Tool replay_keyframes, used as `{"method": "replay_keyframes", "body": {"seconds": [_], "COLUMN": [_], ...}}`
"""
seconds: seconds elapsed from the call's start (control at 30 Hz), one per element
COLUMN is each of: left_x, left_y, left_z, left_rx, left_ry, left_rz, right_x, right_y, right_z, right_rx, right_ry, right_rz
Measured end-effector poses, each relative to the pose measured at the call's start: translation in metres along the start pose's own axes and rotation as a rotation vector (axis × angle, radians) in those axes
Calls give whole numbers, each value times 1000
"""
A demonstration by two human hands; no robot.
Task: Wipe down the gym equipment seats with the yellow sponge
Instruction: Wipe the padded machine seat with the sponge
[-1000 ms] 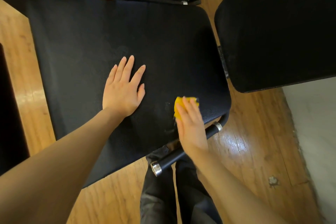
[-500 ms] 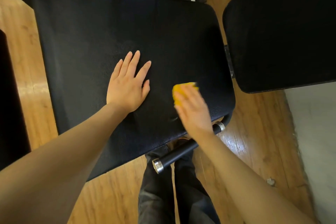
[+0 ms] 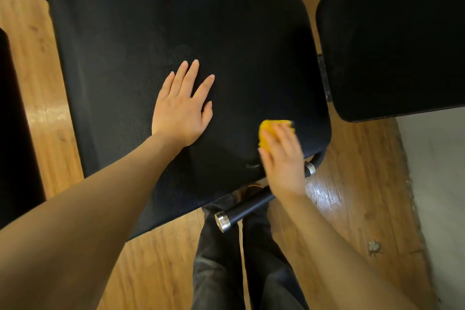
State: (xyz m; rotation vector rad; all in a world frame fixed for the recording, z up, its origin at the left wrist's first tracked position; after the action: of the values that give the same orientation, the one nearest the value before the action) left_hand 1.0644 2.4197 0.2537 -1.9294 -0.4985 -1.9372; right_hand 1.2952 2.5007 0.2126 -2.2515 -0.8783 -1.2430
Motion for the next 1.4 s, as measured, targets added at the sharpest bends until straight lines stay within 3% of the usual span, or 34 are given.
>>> {"method": "replay_keyframes", "body": {"seconds": [0.07,0.13,0.27,0.4,0.63,0.87,1.03,1.2,1.4], "left_x": [0,1,2,2,-1,23,53,89,134], "left_y": [0,1,0,1,2,33,88,133,178], "left_z": [0,0,1,0,-1,11,16,10,9], "left_rx": [0,-2,8,10,12,207,455,597,776], "left_ry": [1,1,1,7,42,201,254,218,302], "left_rz": [2,6,-12,-5,9,-61,-106,-135,-107], "right_x": [4,-4,-18,-14,5,-7,-3,32,106], "right_y": [-3,6,50,56,1,40,74,94,70], "right_z": [1,-22,-78,-62,-5,-78,-155,-170,-166], "right_rx": [-267,-382,-165,-24,-485,-859,-793,-673,-595], "right_ry": [-48,-81,-97,8,-65,-176,-240,-329,-433], "right_rz": [68,84,-22,-92,71,154,-97,-386,-439]}}
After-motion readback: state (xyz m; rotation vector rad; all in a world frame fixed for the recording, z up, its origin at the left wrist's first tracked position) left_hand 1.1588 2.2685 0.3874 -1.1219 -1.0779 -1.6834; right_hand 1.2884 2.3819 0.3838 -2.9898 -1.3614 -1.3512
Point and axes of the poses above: each hand's wrist, its own y-axis away from the middle knuckle, its own x-axis out of the back of the hand, z = x × y, the point moved 1 cm from there along -y, towards the middle knuckle, and after that the axes turned 8 degrees about z, right-handed, at the moved point
